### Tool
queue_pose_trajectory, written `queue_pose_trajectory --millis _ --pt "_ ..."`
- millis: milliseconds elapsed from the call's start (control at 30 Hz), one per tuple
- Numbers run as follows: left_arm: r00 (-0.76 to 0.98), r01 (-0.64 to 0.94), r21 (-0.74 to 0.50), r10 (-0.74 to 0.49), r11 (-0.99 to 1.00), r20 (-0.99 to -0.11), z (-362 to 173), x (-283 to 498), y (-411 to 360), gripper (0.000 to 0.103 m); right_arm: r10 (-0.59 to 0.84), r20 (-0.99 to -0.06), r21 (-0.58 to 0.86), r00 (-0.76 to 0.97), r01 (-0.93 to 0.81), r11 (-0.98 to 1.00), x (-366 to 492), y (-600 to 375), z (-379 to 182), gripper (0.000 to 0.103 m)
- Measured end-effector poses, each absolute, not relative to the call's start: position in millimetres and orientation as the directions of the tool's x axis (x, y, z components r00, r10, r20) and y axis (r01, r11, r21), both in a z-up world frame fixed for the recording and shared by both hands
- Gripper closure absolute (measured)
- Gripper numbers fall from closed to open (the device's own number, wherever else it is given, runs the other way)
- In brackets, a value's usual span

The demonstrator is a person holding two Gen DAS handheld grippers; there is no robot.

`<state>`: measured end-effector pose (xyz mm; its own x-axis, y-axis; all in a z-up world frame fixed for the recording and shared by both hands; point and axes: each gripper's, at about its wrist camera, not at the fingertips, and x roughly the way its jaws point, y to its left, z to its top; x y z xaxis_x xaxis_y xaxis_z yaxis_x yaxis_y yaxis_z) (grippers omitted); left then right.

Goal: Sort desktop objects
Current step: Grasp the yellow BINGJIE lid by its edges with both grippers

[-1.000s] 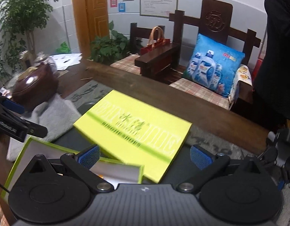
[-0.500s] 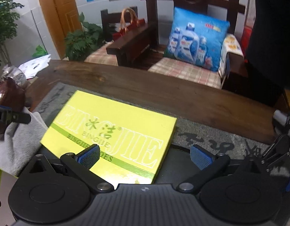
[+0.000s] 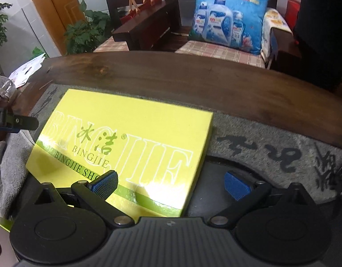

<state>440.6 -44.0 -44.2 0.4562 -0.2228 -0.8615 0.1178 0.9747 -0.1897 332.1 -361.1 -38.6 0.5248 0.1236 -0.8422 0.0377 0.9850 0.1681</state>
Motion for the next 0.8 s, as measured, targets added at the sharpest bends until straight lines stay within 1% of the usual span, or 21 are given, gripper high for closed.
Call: queue_pose_trajectory --millis 367,800 --pt "0.434 0.125 -0.263 -0.291 0.957 -0.853 -68.4 454.5 -45.6 0.001 0.151 -0.846 0.214 0.511 0.066 0.975 334.4 -360.0 -55.7 0.000" --pt "0.379 0.162 -0.271 -0.314 0.949 -0.870 -88.2 457.6 -62.6 0.001 0.170 -0.846 0.226 0.506 0.052 0.973 341.0 -351.6 -68.4 0.000"
